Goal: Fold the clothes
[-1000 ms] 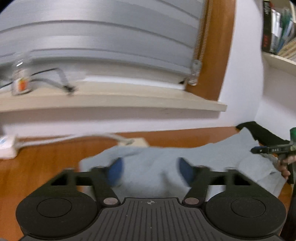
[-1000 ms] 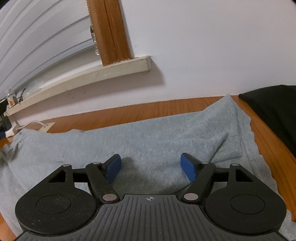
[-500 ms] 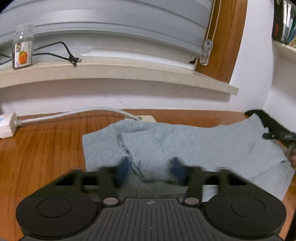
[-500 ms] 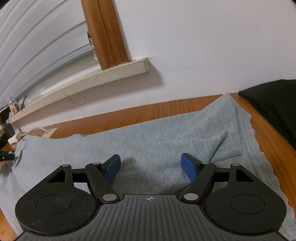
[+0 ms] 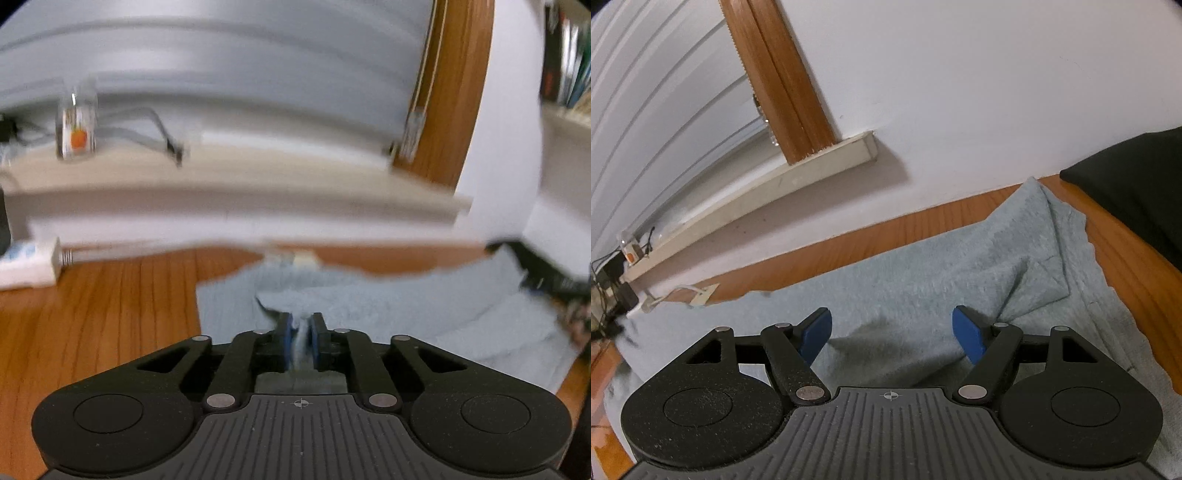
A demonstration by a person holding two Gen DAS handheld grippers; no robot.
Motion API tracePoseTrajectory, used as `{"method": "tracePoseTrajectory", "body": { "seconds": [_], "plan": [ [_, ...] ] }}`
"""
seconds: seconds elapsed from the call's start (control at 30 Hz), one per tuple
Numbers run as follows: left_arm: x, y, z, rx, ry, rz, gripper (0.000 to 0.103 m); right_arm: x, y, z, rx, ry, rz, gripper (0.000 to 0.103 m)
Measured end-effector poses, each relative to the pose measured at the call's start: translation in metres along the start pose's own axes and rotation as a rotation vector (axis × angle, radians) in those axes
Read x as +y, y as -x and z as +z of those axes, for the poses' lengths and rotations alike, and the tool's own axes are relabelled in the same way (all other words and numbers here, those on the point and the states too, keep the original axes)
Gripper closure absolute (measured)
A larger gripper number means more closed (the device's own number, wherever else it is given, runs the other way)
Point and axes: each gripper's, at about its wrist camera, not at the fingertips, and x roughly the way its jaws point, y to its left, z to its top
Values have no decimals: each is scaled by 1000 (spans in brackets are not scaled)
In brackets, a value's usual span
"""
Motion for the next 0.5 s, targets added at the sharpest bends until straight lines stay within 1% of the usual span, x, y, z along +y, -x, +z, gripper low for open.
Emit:
{"method": "tracePoseTrajectory", "body": {
  "seconds": [0.07,0.1,0.17,0.23,0.3,0.33,0.4,0.47,0.5],
  "plan": [
    [3,-1,-2,-13,11,24,62,-1,1,0,-2,-8,4,32],
    [5,-1,1,-19,14,29,57,-2,1,0,-3,-12,6,31],
    [6,-2,8,-32,5,44,40,-3,1,-1,-5,-20,10,31],
    [3,-9,17,-35,-15,63,31,-4,2,-1,-7,-28,13,31],
    [-6,-17,26,-39,-39,76,28,-4,2,-1,-7,-32,16,31],
    [-11,-22,30,-42,-53,79,23,-4,2,-1,-8,-33,16,31],
    [-28,-32,36,-51,-92,51,17,-3,3,-1,-8,-34,17,31],
    [-49,-45,41,-60,-137,15,7,-4,3,-2,-11,-38,19,31],
    [-64,-54,45,-68,-163,-4,4,-4,5,-2,-16,-43,21,31]
  ]
}}
